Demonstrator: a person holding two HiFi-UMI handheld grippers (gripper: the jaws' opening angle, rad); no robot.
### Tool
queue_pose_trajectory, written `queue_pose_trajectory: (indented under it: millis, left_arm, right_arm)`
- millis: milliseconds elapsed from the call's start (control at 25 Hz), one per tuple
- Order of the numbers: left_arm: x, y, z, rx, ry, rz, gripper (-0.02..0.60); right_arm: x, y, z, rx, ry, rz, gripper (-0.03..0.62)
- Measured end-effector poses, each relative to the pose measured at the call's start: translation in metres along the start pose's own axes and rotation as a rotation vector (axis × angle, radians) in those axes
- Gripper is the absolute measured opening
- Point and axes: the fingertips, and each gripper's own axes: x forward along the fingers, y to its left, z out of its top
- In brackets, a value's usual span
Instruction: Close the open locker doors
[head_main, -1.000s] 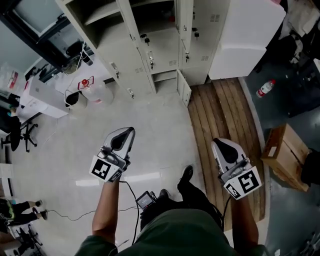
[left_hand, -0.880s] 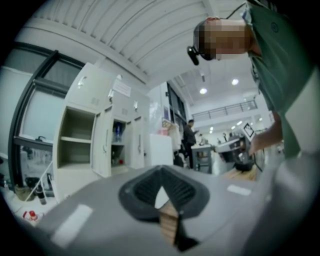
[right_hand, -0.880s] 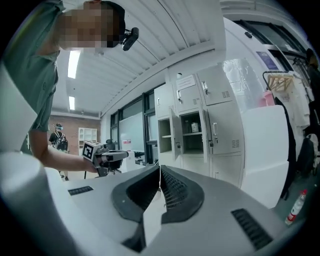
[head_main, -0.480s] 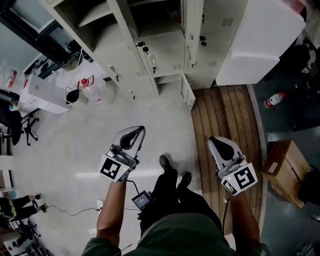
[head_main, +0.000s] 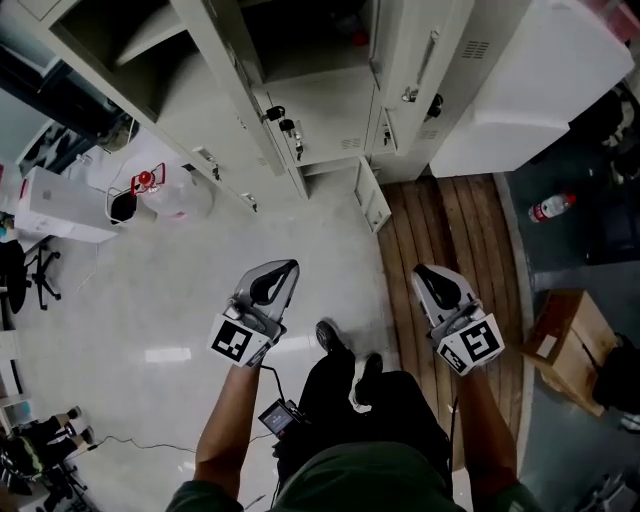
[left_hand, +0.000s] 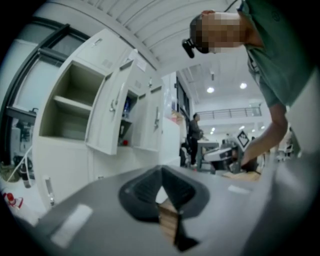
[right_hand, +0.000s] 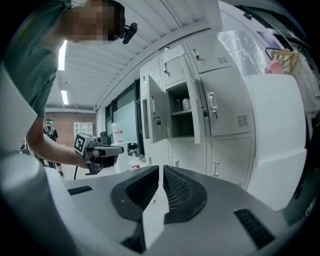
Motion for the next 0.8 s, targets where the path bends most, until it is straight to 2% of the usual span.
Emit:
queue_pose_trajectory:
  millis: [160,360,520,640,800]
  left_arm:
    - [0.023,0.023,-0.043,0.004,0.045,-0.026,0.003]
    - [0.054,0.044,-0.087,-0.014,0.041,-0.012,0.003]
    - [0.077,0.055,-0.132,-0.010,0.048,-0.009,0.003]
    - [0.096,0.067,-0.166,-0.013,0.039,0.005,0.003]
    - [0.114,0.082,-0.215,0.003,0.044,0.030,0.003]
  right_arm:
    - [0.037,-0.032,-0.040,0.019,0.021,-0.015,0.008]
    - [0.079,-0.081,-0.110,0.029,0.056,-0.029,0.009]
    - [0.110,-0.118,-0.182,0.038,0.108,-0.027,0.014]
    - [0.135,-0.145,-0.239,0.040,0.155,-0.025,0.057]
    - [0.165,-0.176,-0.316,0.053,0.215,-0.027,0.074]
